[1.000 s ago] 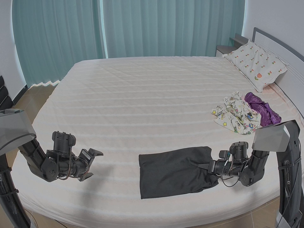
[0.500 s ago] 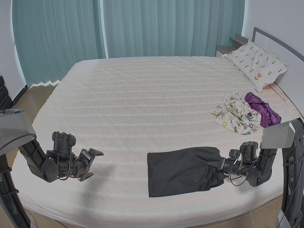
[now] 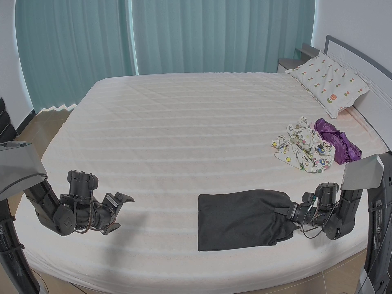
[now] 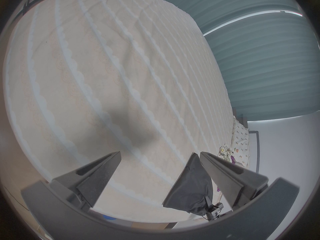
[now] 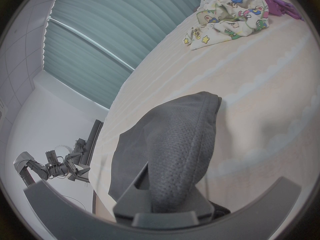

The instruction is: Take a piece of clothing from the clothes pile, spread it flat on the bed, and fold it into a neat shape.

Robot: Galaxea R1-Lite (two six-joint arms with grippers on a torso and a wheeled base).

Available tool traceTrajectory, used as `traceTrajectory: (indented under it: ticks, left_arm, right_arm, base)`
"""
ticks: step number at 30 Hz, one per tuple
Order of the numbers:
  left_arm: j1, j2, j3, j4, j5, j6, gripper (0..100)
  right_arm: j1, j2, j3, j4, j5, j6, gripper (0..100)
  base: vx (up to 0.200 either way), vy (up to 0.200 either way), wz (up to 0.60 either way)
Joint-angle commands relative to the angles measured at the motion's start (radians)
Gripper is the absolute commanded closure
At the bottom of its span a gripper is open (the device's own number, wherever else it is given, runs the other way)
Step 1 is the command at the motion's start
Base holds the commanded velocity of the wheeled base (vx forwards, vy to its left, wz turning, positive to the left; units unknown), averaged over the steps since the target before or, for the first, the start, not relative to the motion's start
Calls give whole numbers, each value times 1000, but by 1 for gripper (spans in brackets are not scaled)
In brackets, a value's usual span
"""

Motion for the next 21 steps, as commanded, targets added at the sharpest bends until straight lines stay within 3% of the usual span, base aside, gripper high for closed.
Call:
traceTrajectory:
  ticks: [1, 21]
  left_arm:
    - [-1, 2, 2, -1, 0, 0, 0]
    - [-6, 2, 2, -1, 2, 0, 0]
  right_arm:
    - [1, -2, 1, 0, 0, 0, 100]
    - [-30, -25, 18, 6, -1, -35, 100]
  base:
    - [0, -200, 0]
    - [0, -200, 0]
